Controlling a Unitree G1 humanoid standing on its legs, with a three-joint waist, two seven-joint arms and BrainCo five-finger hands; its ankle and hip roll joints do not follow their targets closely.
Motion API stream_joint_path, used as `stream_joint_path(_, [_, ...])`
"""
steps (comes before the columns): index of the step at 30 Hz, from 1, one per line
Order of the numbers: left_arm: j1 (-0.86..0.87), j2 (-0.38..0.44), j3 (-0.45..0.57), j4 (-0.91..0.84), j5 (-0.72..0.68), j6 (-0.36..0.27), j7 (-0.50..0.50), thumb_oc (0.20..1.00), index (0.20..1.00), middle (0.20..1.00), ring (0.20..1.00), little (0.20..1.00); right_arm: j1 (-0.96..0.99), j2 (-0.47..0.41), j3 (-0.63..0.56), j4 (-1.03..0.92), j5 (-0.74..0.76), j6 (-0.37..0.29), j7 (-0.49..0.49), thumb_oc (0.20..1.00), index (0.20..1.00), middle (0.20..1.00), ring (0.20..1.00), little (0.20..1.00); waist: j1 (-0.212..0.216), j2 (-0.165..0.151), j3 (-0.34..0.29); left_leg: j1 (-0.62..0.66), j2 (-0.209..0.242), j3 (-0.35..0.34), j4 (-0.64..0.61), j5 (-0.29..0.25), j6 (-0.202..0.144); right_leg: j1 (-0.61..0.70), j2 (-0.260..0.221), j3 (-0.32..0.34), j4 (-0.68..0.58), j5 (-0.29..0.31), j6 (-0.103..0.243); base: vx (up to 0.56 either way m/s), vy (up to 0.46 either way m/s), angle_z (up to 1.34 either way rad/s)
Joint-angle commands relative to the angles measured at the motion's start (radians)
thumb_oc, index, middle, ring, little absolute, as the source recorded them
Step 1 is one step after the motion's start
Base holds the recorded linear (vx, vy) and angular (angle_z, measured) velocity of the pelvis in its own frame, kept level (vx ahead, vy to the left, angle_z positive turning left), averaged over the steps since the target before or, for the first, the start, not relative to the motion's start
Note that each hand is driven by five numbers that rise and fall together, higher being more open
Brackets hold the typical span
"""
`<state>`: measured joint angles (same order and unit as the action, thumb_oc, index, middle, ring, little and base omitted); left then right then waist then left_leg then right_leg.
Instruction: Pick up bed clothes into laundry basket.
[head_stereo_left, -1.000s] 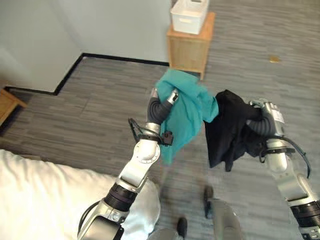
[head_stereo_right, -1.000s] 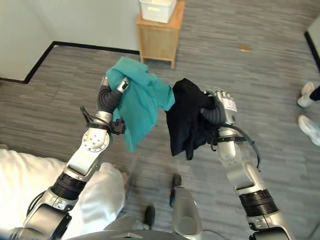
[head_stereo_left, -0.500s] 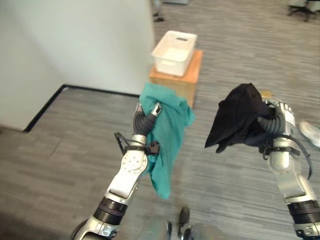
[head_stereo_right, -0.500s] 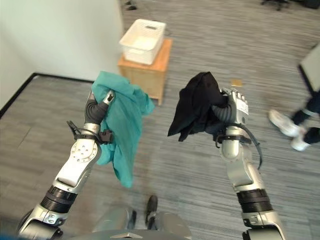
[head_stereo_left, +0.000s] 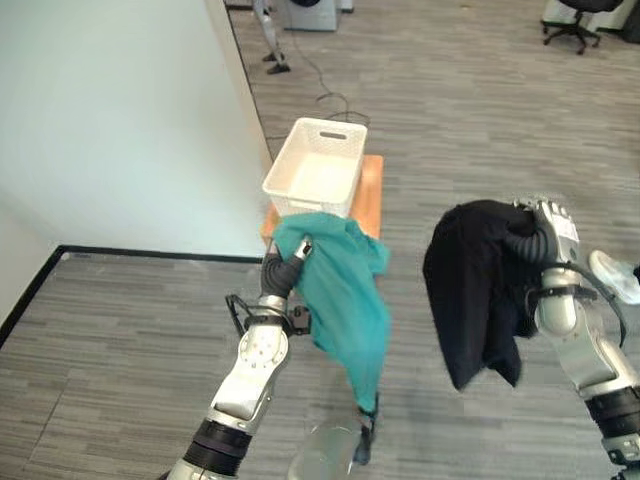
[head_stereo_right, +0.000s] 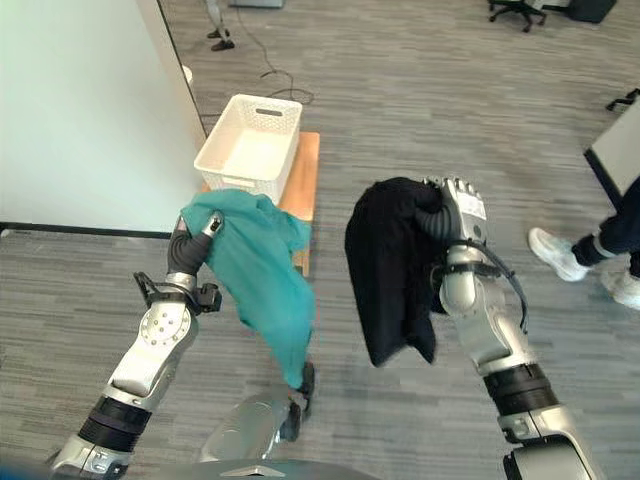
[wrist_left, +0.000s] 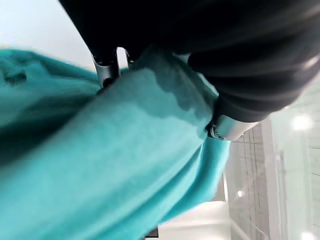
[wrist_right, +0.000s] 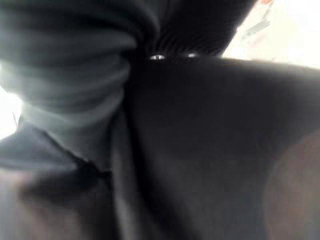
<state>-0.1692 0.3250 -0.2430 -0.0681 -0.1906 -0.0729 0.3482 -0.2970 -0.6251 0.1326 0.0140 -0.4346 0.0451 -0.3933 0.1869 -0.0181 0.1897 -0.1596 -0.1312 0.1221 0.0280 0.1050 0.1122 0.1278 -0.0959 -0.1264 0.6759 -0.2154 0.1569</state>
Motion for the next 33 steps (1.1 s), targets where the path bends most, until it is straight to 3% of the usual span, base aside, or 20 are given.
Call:
stream_joint_path(1, [-0.090,0.021,-0.034,-0.066,0.002,-0.060,0.023,0.200,0.200,0.200,0.200,0.200,-0.157,-0.081,-0.086,-0.006,-0.037,-0.023,-0.051,0.200,0.200,0.200,0.200,0.200,-0.005,0.059,-0.016,0.135,0.152,-0.080,-0.115,-0.026,-0.101,-0.122,-0.012,-0.047,-0.087,0.207,0.041,0.37,0.054,0.42])
stream_joint_path(3, [-0.117,0.022,-0.046,-0.069,0.007,-0.064,0.022,0.200,0.200,0.200,0.200,0.200,-0.164,-0.108,-0.121,-0.014,-0.025,-0.018,-0.067,0.200,0.200,0.200,0.200,0.200,-0.036,0.072,0.001,0.158,0.162,-0.108,-0.115,-0.048,-0.121,-0.194,-0.036,-0.084,-0.145,0.180,0.020,0.32,-0.072,1.07])
stream_joint_path(4, [-0.121,0.021,-0.050,-0.071,0.013,-0.065,0.019,0.200,0.200,0.200,0.200,0.200,-0.165,-0.124,-0.141,-0.021,-0.012,-0.016,-0.081,0.200,0.200,0.200,0.200,0.200,-0.058,0.063,0.010,0.177,0.153,-0.135,-0.115,-0.067,-0.125,-0.217,-0.022,-0.077,-0.238,0.158,0.004,0.50,-0.211,1.27])
stream_joint_path(5, [-0.127,0.011,-0.066,-0.063,0.033,-0.062,0.006,0.200,0.200,0.200,0.200,0.200,-0.141,-0.142,-0.174,-0.029,0.008,-0.014,-0.109,0.200,0.200,0.200,0.200,0.200,-0.094,0.043,0.014,0.195,0.130,-0.192,-0.115,-0.082,-0.123,-0.242,0.040,0.024,-0.450,0.151,-0.014,0.50,-0.203,1.17])
stream_joint_path(6, [-0.133,0.012,-0.076,-0.056,0.030,-0.066,0.001,0.200,0.200,0.200,0.200,0.200,-0.141,-0.161,-0.187,-0.025,0.020,-0.010,-0.115,0.200,0.200,0.200,0.200,0.200,-0.108,0.038,0.008,0.206,0.129,-0.207,-0.115,-0.102,-0.125,-0.229,0.049,0.068,-0.522,0.153,-0.012,0.40,-0.195,1.28])
stream_joint_path(7, [-0.148,0.012,-0.094,-0.046,0.038,-0.067,0.001,0.200,0.200,0.200,0.200,0.200,-0.149,-0.196,-0.197,-0.021,0.029,-0.007,-0.134,0.200,0.200,0.200,0.200,0.200,-0.127,0.029,0.015,0.216,0.120,-0.254,-0.115,-0.109,-0.125,-0.257,0.059,0.166,-0.579,0.191,-0.006,0.22,-0.065,1.51])
stream_joint_path(8, [-0.150,0.010,-0.095,-0.044,0.038,-0.067,0.001,0.200,0.200,0.200,0.200,0.200,-0.150,-0.197,-0.197,-0.019,0.030,-0.008,-0.134,0.200,0.200,0.200,0.200,0.200,-0.127,0.031,0.012,0.219,0.121,-0.254,-0.115,-0.118,-0.123,-0.250,0.060,0.165,-0.588,0.185,-0.005,0.25,-0.156,1.39])
stream_joint_path(9, [-0.169,0.017,-0.117,-0.023,0.036,-0.073,0.005,0.200,0.200,0.200,0.200,0.200,-0.201,-0.268,-0.192,0.008,0.053,0.000,-0.146,0.200,0.200,0.200,0.200,0.200,-0.132,0.010,0.002,0.232,0.121,-0.271,-0.115,-0.141,-0.128,-0.242,0.034,0.198,-0.634,0.220,0.012,0.18,-0.092,1.35])
stream_joint_path(10, [-0.173,0.015,-0.115,-0.020,0.035,-0.074,0.006,0.200,0.200,0.200,0.200,0.200,-0.211,-0.271,-0.186,0.016,0.056,-0.002,-0.148,0.200,0.200,0.200,0.200,0.200,-0.135,0.011,0.007,0.234,0.119,-0.272,-0.115,-0.140,-0.127,-0.231,0.031,0.196,-0.650,0.227,0.013,0.17,-0.281,1.30])
stream_joint_path(11, [-0.167,0.023,-0.118,-0.014,0.032,-0.074,0.010,0.200,0.200,0.200,0.200,0.200,-0.309,-0.309,-0.138,0.056,0.093,-0.002,-0.147,0.200,0.200,0.200,0.200,0.200,-0.117,-0.022,-0.003,0.241,0.129,-0.259,-0.115,-0.146,-0.141,-0.213,-0.010,0.134,-0.688,0.287,0.023,0.07,-0.225,1.12])
stream_joint_path(13, [-0.141,0.025,-0.106,-0.024,0.031,-0.078,0.005,0.200,0.200,0.200,0.200,0.200,-0.382,-0.353,-0.097,0.096,0.126,-0.008,-0.139,0.200,0.200,0.200,0.200,0.200,-0.111,-0.032,-0.024,0.236,0.142,-0.252,-0.115,-0.151,-0.150,-0.188,-0.018,0.101,-0.733,0.307,0.026,0.15,-0.221,0.06])
stream_joint_path(18, [-0.102,0.024,-0.099,-0.032,-0.014,-0.094,0.000,0.200,0.200,0.200,0.200,0.200,-0.538,-0.410,0.029,0.195,0.165,-0.015,-0.110,0.200,0.200,0.200,0.200,0.200,-0.078,-0.043,-0.061,0.223,0.168,-0.276,-0.115,-0.149,-0.186,-0.125,-0.014,0.044,-0.763,0.281,0.007,0.08,-0.088,-0.01])
stream_joint_path(33, [-0.050,0.019,-0.078,-0.038,-0.080,-0.099,-0.006,0.200,0.200,0.200,0.200,0.200,-0.587,-0.290,0.146,0.321,0.051,0.037,-0.060,0.200,0.200,0.200,0.200,0.200,-0.014,-0.025,-0.041,0.191,0.196,-0.329,-0.115,-0.135,-0.220,-0.081,-0.002,-0.041,-0.763,0.223,-0.009,0.00,-0.022,0.08])
